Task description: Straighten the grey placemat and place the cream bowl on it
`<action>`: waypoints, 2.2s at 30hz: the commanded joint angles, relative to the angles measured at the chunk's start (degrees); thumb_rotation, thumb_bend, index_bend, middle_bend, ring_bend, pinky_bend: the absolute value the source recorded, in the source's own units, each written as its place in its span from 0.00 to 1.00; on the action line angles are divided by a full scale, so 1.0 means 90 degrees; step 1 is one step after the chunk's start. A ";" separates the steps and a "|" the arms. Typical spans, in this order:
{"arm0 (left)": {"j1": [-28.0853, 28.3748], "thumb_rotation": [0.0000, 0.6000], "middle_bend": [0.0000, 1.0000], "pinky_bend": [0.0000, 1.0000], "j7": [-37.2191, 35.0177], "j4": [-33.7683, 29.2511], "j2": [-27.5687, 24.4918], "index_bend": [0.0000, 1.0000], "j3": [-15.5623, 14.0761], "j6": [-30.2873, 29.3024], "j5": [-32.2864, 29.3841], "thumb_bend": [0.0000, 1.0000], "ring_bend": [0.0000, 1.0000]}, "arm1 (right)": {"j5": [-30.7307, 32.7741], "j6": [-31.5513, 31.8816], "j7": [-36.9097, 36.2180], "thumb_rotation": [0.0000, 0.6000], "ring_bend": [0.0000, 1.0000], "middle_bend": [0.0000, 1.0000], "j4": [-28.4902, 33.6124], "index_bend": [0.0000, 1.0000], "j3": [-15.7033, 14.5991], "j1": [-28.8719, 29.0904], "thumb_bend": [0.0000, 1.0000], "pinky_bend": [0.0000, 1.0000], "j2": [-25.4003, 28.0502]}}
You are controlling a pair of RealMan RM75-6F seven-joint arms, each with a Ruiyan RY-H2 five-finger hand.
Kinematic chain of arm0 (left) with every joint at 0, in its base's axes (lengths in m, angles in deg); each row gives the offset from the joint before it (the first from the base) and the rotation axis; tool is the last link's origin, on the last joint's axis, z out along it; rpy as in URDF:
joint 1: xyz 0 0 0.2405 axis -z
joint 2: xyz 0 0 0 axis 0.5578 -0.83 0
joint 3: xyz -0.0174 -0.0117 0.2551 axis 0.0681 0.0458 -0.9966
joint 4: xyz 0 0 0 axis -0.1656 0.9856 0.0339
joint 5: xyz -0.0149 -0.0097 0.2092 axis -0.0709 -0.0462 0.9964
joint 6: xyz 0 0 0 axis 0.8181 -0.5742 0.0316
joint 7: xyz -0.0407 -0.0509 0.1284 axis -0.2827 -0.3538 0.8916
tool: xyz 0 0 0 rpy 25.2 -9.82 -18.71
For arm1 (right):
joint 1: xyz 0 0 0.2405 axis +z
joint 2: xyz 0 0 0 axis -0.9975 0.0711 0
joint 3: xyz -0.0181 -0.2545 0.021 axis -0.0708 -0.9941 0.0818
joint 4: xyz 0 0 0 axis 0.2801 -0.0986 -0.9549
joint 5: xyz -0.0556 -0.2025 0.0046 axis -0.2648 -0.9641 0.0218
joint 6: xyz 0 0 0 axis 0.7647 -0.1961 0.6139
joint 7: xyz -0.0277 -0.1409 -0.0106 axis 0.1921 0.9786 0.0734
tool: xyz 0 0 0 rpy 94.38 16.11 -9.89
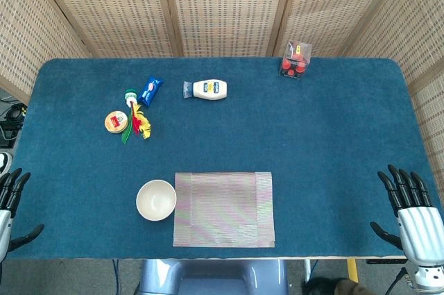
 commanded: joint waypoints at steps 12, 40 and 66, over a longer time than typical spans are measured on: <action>0.0256 1.00 0.00 0.00 0.0580 0.0032 0.0330 0.00 -0.0149 0.0604 0.0178 0.00 0.00 | -0.0053 0.0037 -0.0066 1.00 0.00 0.00 0.0031 0.06 -0.0014 -0.0009 0.00 0.00 0.0029; 0.2499 1.00 0.00 0.00 0.1822 0.1735 0.2912 0.37 0.0229 0.3592 0.0001 0.24 0.00 | 0.0411 -0.0352 -0.0099 1.00 0.00 0.00 0.0000 0.06 0.0089 0.0142 0.00 0.00 -0.0016; 0.2511 1.00 0.00 0.00 0.1281 0.2141 0.2193 0.68 0.1064 0.3198 -0.1548 0.44 0.00 | 0.0310 -0.0352 -0.0083 1.00 0.00 0.00 0.0020 0.06 0.0026 0.0149 0.00 0.00 -0.0023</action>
